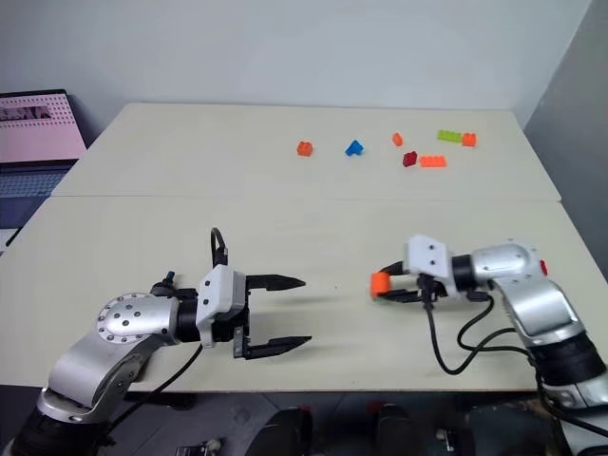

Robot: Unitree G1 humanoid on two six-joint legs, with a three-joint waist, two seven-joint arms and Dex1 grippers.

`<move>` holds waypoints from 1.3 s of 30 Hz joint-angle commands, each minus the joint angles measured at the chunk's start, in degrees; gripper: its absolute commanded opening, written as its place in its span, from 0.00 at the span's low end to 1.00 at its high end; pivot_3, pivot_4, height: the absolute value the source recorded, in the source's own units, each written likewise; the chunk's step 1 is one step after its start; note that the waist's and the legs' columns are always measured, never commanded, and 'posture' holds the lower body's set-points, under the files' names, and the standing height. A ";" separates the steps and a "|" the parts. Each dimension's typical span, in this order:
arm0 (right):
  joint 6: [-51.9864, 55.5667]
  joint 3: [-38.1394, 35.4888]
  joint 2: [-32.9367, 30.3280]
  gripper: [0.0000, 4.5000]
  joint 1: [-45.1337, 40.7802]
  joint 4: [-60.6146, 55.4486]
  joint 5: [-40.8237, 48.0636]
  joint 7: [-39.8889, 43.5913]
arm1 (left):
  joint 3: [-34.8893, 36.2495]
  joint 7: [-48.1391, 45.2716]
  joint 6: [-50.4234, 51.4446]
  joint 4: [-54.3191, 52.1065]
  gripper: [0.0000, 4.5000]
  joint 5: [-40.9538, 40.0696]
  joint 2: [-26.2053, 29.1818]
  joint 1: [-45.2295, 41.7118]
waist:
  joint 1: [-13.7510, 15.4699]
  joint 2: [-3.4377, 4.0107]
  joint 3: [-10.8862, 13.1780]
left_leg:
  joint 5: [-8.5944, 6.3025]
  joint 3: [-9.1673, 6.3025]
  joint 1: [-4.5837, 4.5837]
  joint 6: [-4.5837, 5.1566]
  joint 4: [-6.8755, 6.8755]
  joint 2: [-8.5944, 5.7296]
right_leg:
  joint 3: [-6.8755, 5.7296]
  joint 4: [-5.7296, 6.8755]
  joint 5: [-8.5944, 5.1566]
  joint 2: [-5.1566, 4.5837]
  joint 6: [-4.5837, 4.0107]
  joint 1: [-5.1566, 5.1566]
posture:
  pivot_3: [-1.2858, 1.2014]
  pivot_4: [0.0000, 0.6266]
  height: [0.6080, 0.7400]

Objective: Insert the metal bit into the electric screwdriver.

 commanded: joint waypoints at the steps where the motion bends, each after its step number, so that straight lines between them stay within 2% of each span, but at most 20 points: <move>1: 3.96 -12.40 -1.60 0.32 7.09 -4.24 1.04 -7.74 | -2.17 -0.49 -0.93 0.39 1.00 0.48 -1.05 -2.29 | -0.01 0.01 -0.01 | 0.00 0.01 0.01 0.00 0.00 0.01 | 0.01 0.00 0.00 0.00 0.00 0.00 | 0.52 0.24 1.00; 8: 2.08 -26.02 -1.52 0.32 21.71 -0.51 -2.27 -16.53 | -6.33 -2.59 -4.73 4.72 1.00 3.63 -3.08 -5.53 | -0.20 0.02 -0.03 | 0.00 0.16 0.04 0.01 -0.01 -0.02 | -0.01 0.01 0.00 0.03 0.00 0.07 | 0.52 0.24 1.00; 12: -0.11 -30.59 -1.09 0.32 26.13 3.77 -2.64 -19.29 | -7.05 -2.98 -5.51 5.55 1.00 3.88 -4.22 -6.23 | -0.34 0.03 -0.04 | 0.00 0.29 0.06 0.01 -0.01 -0.02 | 0.06 0.00 0.00 0.03 0.00 0.06 | 0.52 0.24 1.00; 22: -0.60 -30.20 -0.10 0.32 26.12 8.32 -1.82 -21.99 | -7.71 -3.33 -5.87 6.12 1.00 4.01 -5.82 -7.17 | -0.49 0.08 -0.06 | 0.00 0.51 0.35 0.01 -0.06 0.02 | 0.20 0.00 -0.01 0.08 0.01 0.22 | 0.52 0.24 1.00; 24: -0.20 -30.01 0.01 0.48 25.81 8.67 -1.57 -22.24 | -7.86 -3.46 -5.95 6.07 1.00 4.10 -5.85 -7.18 | -0.49 0.08 -0.06 | 0.00 0.53 0.34 0.01 -0.05 0.02 | 0.21 0.00 -0.01 0.06 0.01 0.23 | 0.52 0.24 1.00; 30: 1.36 -31.18 -0.69 0.78 27.74 7.27 2.11 -19.03 | -7.89 -3.84 -5.58 5.76 1.00 3.59 -5.88 -7.47 | -0.40 0.07 -0.06 | 0.00 0.51 0.34 0.01 -0.05 0.02 | 0.20 0.00 -0.01 0.06 0.01 0.24 | 0.52 0.24 1.00; 33: 2.16 -32.47 -1.49 0.98 29.01 6.53 3.77 -17.69 | -7.73 -4.02 -5.70 6.01 1.00 3.63 -5.86 -7.60 | -0.33 0.07 -0.06 | 0.00 0.49 0.33 0.01 -0.06 0.02 | 0.19 -0.01 -0.01 0.06 0.01 0.24 | 0.52 0.24 1.00; 39: -0.44 -35.78 -5.10 1.00 28.43 9.89 3.56 -17.18 | -7.17 -3.95 -5.72 6.57 1.00 3.81 -5.67 -8.38 | -0.40 0.09 -0.07 | 0.00 0.53 0.36 0.01 -0.05 0.01 | 0.20 -0.01 -0.02 0.07 0.02 0.25 | 0.52 0.24 1.00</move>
